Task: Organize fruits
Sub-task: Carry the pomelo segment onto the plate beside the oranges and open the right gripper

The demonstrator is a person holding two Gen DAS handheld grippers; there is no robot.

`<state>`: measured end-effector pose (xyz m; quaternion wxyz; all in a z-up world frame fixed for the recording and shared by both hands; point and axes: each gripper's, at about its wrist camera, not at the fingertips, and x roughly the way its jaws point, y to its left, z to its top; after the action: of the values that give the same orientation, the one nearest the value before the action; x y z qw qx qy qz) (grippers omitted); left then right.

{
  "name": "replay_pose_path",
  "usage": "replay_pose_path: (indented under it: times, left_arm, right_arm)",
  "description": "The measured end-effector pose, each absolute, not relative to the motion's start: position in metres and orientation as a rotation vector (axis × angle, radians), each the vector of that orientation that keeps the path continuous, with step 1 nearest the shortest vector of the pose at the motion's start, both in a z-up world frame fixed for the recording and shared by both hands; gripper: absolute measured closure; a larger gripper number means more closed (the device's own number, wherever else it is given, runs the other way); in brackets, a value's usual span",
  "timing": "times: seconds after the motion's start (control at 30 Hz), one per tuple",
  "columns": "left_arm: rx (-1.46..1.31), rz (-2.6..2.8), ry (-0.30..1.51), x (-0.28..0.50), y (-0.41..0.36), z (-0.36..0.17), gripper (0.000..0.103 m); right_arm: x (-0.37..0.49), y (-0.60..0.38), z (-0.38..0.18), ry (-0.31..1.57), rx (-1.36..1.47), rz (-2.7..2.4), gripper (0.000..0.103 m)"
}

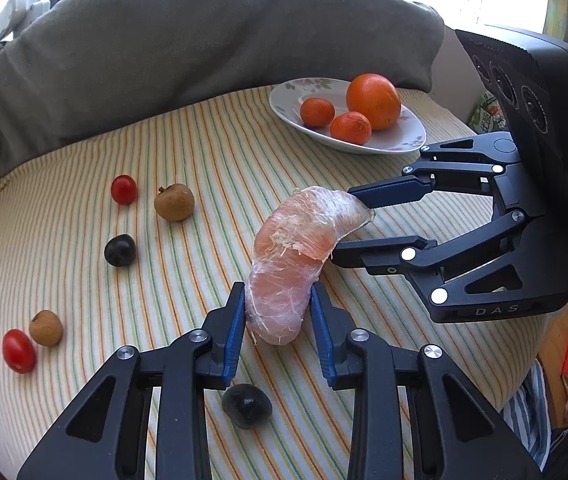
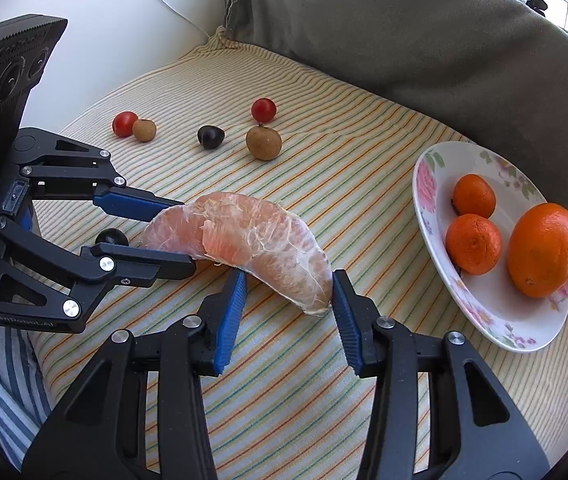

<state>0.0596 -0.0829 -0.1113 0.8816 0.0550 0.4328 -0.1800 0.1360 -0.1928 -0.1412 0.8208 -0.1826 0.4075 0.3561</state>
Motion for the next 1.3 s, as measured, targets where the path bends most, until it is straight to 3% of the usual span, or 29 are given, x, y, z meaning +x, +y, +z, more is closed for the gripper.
replay_pose_path:
  times: [0.6, 1.3]
  left_arm:
    - [0.148, -0.456, 0.808, 0.090, -0.116, -0.082, 0.073]
    - [0.091, -0.473, 0.751, 0.168, -0.149, -0.060, 0.073]
  right_arm:
    - [0.149, -0.248, -0.101, 0.795, -0.289, 0.654, 0.058]
    - [0.227, -0.291, -0.073, 0.750, -0.274, 0.529, 0.058]
